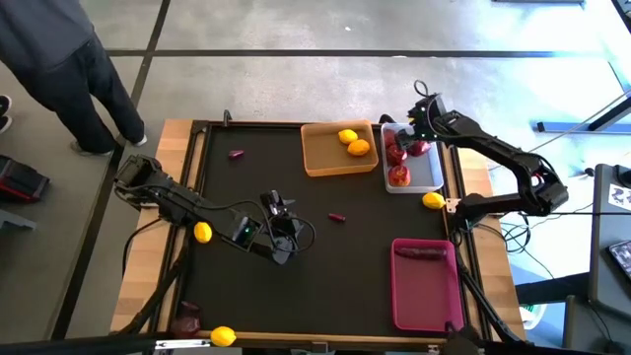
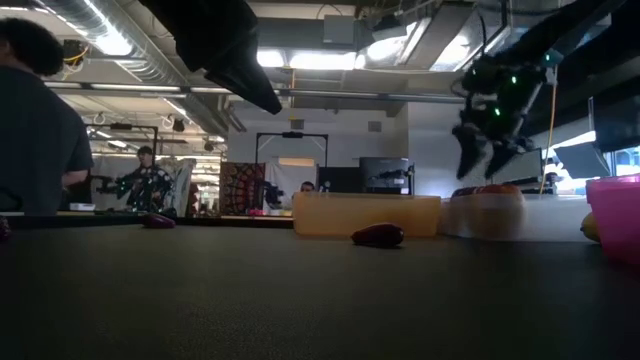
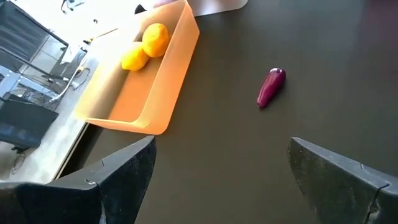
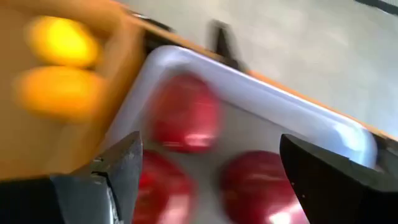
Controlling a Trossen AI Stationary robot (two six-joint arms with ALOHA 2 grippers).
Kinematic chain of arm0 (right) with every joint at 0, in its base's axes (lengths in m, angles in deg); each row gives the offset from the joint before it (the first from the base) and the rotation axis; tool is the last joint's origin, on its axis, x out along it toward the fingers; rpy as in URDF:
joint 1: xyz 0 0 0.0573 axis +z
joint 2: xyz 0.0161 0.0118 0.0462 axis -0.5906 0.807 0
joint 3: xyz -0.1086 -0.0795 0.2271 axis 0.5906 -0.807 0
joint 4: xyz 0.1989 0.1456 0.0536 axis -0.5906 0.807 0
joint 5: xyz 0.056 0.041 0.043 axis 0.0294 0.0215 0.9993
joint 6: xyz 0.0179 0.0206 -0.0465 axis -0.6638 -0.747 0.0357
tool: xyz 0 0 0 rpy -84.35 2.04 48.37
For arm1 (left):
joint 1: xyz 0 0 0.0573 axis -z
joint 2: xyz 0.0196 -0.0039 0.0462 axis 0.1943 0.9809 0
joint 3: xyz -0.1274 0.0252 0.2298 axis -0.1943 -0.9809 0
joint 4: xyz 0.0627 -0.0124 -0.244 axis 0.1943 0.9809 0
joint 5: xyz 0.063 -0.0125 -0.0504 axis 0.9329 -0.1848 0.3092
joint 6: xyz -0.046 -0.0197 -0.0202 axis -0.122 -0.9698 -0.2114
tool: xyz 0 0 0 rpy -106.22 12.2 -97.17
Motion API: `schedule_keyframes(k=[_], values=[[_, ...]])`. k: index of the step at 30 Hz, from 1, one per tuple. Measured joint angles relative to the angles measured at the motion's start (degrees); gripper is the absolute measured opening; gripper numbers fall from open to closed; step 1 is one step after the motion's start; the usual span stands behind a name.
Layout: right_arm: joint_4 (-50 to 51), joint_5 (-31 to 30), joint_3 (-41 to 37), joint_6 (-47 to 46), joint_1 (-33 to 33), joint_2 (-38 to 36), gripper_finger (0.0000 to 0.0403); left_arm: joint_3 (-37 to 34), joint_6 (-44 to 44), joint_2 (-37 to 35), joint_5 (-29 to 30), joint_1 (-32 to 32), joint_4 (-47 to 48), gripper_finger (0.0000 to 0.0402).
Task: Sort produce into baskets
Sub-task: Put the violet eggplant into the pink bin
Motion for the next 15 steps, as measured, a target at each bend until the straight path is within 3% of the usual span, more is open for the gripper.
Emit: schedule_keyframes(k=[6,15], values=[[0.08,2.12,1.07,-0.02,10.17,-5.18,0.0324,0.0,-3.17,-0.18,-3.73,0.0,1.02,0.0359],[-0.38,2.69,1.06,-1.3,30.66,-6.49,0.0324,3.56,-16.06,-2.97,-16.64,1.05,20.43,0.0359]])
